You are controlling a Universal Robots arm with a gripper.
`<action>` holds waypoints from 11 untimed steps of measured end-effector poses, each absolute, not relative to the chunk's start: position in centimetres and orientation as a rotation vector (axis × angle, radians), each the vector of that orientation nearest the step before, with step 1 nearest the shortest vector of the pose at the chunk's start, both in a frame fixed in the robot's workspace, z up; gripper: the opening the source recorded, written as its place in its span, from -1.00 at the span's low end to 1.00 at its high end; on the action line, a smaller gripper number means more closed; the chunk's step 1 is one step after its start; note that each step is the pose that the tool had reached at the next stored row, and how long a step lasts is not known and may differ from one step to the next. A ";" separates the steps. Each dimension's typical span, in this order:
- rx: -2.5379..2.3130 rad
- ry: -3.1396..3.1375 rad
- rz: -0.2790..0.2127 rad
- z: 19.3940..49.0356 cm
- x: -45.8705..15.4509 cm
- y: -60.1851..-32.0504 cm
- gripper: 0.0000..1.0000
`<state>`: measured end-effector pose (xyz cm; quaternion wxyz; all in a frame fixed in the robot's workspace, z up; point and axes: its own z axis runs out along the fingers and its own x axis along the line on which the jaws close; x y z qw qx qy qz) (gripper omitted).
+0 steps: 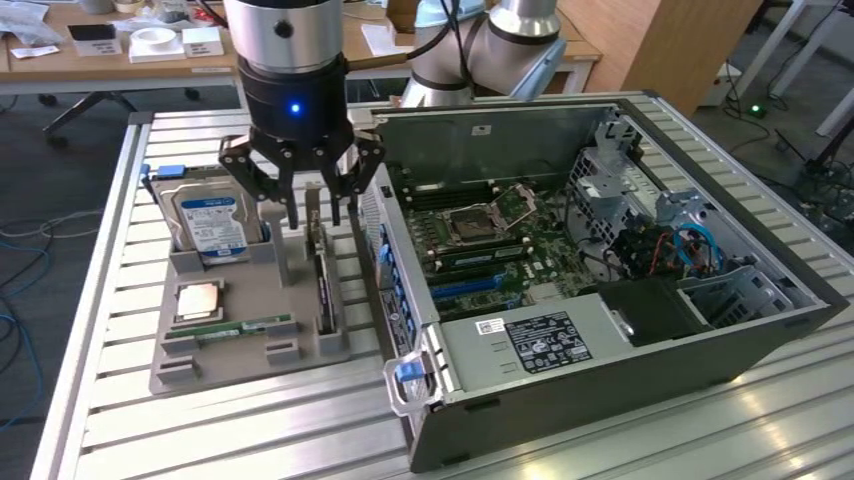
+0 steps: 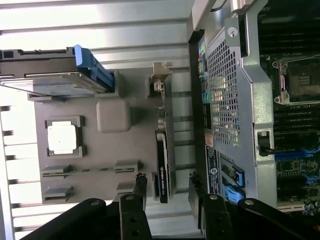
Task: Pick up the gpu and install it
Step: 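Pick up the gpu and move the gpu toward the slot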
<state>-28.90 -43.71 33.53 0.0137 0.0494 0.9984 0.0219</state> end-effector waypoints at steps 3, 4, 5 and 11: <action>0.154 3.110 0.068 33.0 -28.9 -43.7 -0.05; 0.154 3.110 0.068 32.8 -28.9 -43.7 -0.05; 0.154 3.110 0.068 32.6 -28.9 -43.7 -0.05; 0.154 3.110 0.068 31.5 -28.9 -43.7 -0.05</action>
